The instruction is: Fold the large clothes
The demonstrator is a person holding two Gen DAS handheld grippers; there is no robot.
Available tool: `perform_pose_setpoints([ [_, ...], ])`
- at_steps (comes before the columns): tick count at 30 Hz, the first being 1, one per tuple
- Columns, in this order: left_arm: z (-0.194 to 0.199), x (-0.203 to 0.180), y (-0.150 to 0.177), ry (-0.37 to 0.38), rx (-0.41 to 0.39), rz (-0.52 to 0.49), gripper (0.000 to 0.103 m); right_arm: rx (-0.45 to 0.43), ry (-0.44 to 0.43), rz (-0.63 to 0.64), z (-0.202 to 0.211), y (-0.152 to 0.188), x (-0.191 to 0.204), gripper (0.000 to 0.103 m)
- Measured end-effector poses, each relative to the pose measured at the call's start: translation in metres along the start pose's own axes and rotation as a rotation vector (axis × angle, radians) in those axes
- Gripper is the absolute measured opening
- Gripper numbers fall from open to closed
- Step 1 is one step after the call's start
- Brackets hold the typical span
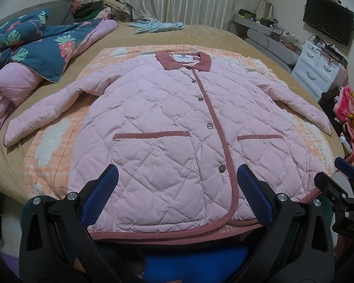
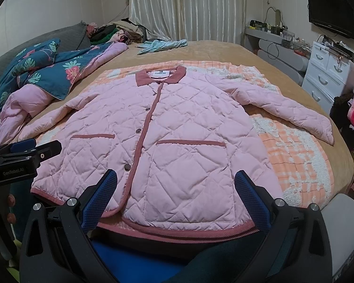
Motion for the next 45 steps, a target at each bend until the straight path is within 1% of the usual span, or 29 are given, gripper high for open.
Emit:
perform_pose_setpoints([
  [8,-0.002,-0.001,-0.003,0.005,0.012,-0.001,0.094,0.013,0.0,0.006,-0.007,0.001,0.0,0.099],
  [10,-0.007,0.001,-0.003,0.006,0.024,0.003,0.094,0.016,0.007,0.009,-0.012,-0.002,-0.001,0.099],
  [13,-0.013,0.003,-0.011,0.008,0.019,0.003,0.094,0.018,0.01,0.015,-0.018,-0.008,-0.001,0.099],
  [18,-0.023,0.006,-0.027,-0.01,0.014,-0.005,0.094,0.011,0.011,0.024,-0.027,-0.026,-0.002,0.099],
  [24,-0.039,0.01,-0.047,0.009,0.024,0.02,0.094,0.01,0.005,0.034,-0.045,-0.048,0.003,0.099],
  [33,-0.061,0.02,-0.086,-0.011,0.019,0.041,0.094,0.006,-0.005,0.033,-0.073,-0.089,0.009,0.099],
  [37,-0.07,0.024,-0.102,0.0,0.019,0.062,0.094,0.002,0.006,0.024,-0.085,-0.107,0.006,0.099],
  [43,-0.086,0.019,-0.121,0.005,0.03,0.052,0.094,0.012,0.011,0.012,-0.104,-0.129,0.0,0.099],
  [45,-0.094,0.016,-0.129,0.012,0.039,0.046,0.094,0.02,0.0,0.001,-0.111,-0.138,-0.002,0.099],
])
Point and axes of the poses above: each gripper's, at about its wrist camera, not at the fingertips, and z roughly against the way its jaws point, x to its left, y to its underside, the point moved 9 cm from there along -z, roughly the way its jaws point, and after that the axes turned 10 degrees about y, right-handed, at the moved point
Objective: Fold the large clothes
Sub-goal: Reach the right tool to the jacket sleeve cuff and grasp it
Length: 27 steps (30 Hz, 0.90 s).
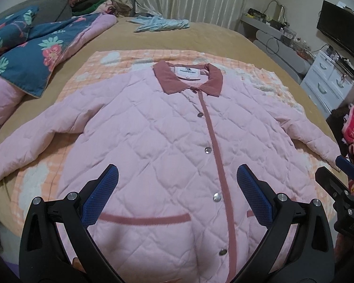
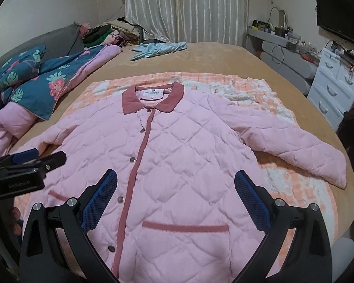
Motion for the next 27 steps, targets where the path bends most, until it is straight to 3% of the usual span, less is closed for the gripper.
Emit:
perform_pose_setpoints([
  [17,-0.056,-0.035,-0.055,0.079,0.035,-0.036,0.094,-0.021,0.066,-0.168,-0.049,-0.059,-0.063,0.099],
  [27,-0.093,-0.048,-0.084,0.051,0.04,-0.038,0.094,-0.016,0.157,-0.327,-0.092,-0.076,-0.129,0.099],
])
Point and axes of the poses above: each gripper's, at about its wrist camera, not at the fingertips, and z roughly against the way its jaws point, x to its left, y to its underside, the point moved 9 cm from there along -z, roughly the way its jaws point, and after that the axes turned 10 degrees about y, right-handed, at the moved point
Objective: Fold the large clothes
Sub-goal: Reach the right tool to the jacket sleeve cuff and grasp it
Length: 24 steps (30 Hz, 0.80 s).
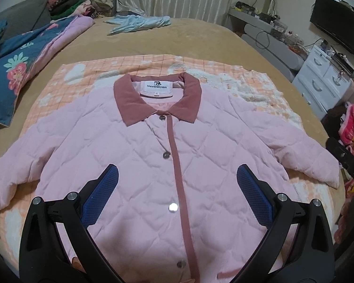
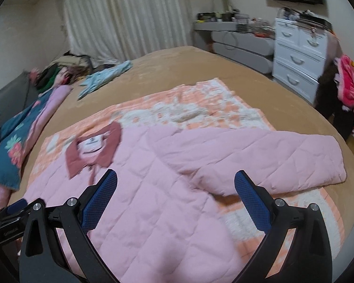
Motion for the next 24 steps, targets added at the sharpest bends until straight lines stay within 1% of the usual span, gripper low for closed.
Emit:
perform_pose_setpoints([
  [5,-0.024,-0.003,-0.007,-0.013,0.015,0.001,0.094,0.012,0.047,-0.071,-0.028,-0.004,-0.033,0.099],
  [10,-0.049,-0.012,-0.012,-0.016,0.032,-0.017,0.094,0.036,0.114,-0.13,-0.053,0.002,-0.071,0.099],
  [12,-0.06,-0.017,-0.012,-0.016,0.046,-0.023,0.094,0.05,0.126,-0.16,-0.062,0.004,-0.085,0.099],
  [19,-0.093,-0.032,-0.008,-0.008,0.083,-0.034,0.094,0.091,0.223,-0.308,-0.092,0.017,-0.155,0.099],
  [24,-0.114,-0.035,-0.006,-0.017,0.102,-0.02,0.094,0.117,0.27,-0.419,-0.106,0.026,-0.201,0.099],
])
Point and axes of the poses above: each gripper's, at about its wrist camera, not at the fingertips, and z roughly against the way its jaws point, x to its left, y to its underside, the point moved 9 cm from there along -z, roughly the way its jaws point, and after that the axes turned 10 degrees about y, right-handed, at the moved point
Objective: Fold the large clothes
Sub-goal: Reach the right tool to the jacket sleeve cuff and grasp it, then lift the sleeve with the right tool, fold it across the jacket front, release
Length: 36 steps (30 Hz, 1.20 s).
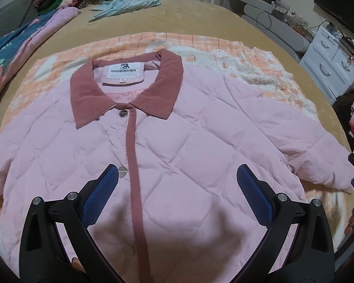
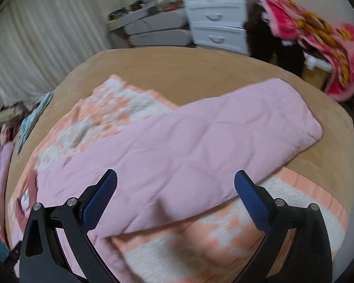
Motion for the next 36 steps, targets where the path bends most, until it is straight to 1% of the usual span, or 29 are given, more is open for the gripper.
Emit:
perform_pose_setpoints([
  [6,-0.014,-0.002,-0.004,-0.01,0.001,-0.004,0.094,0.045,0.048,-0.149,-0.024,-0.007,-0.048,0.099],
  [9,-0.022,-0.002,-0.006,-0.026,0.003,-0.008,0.094,0.056,0.072,-0.205,-0.033,-0.008,-0.065,0.099],
  [13,-0.027,0.002,-0.01,-0.033,0.001,-0.001,0.094,0.092,0.097,-0.277,-0.051,-0.009,-0.088,0.099],
  [17,-0.028,0.009,-0.013,-0.041,-0.001,0.013,0.094,0.134,0.077,-0.35,-0.072,-0.009,-0.102,0.099],
  [21,-0.026,0.017,-0.017,-0.052,-0.008,0.021,0.094,0.133,0.048,-0.404,-0.083,-0.014,-0.114,0.098],
  [22,-0.024,0.02,-0.018,-0.053,-0.01,0.023,0.094,0.125,0.04,-0.417,-0.085,-0.017,-0.117,0.096],
  [24,-0.021,0.024,-0.02,-0.055,-0.013,0.025,0.094,0.117,0.032,-0.441,-0.09,-0.02,-0.122,0.086],
  [25,-0.019,0.026,-0.021,-0.057,-0.015,0.024,0.094,0.103,0.023,-0.453,-0.093,-0.024,-0.125,0.074],
  [26,-0.016,0.028,-0.022,-0.062,-0.019,0.021,0.094,0.091,0.02,-0.455,-0.094,-0.026,-0.127,0.059],
  [27,-0.013,0.031,-0.024,-0.069,-0.026,0.018,0.094,0.073,0.0,-0.453,-0.096,-0.029,-0.128,0.054],
  [29,-0.005,0.037,-0.027,-0.076,-0.041,0.013,0.094,0.046,-0.03,-0.445,-0.095,-0.033,-0.127,0.037],
  [30,-0.002,0.039,-0.028,-0.076,-0.046,0.014,0.094,0.029,-0.036,-0.429,-0.092,-0.036,-0.126,0.032],
  [31,0.001,0.041,-0.029,-0.075,-0.049,0.017,0.094,-0.003,-0.045,-0.404,-0.086,-0.041,-0.12,0.025],
  [32,0.006,0.043,-0.03,-0.068,-0.056,0.025,0.094,-0.034,-0.048,-0.374,-0.08,-0.046,-0.114,0.021],
  [34,0.013,0.045,-0.031,-0.053,-0.065,0.036,0.094,-0.107,-0.06,-0.309,-0.061,-0.057,-0.103,0.019],
  [36,0.023,0.047,-0.032,-0.036,-0.086,0.038,0.094,-0.158,-0.081,-0.26,-0.044,-0.064,-0.091,0.018],
])
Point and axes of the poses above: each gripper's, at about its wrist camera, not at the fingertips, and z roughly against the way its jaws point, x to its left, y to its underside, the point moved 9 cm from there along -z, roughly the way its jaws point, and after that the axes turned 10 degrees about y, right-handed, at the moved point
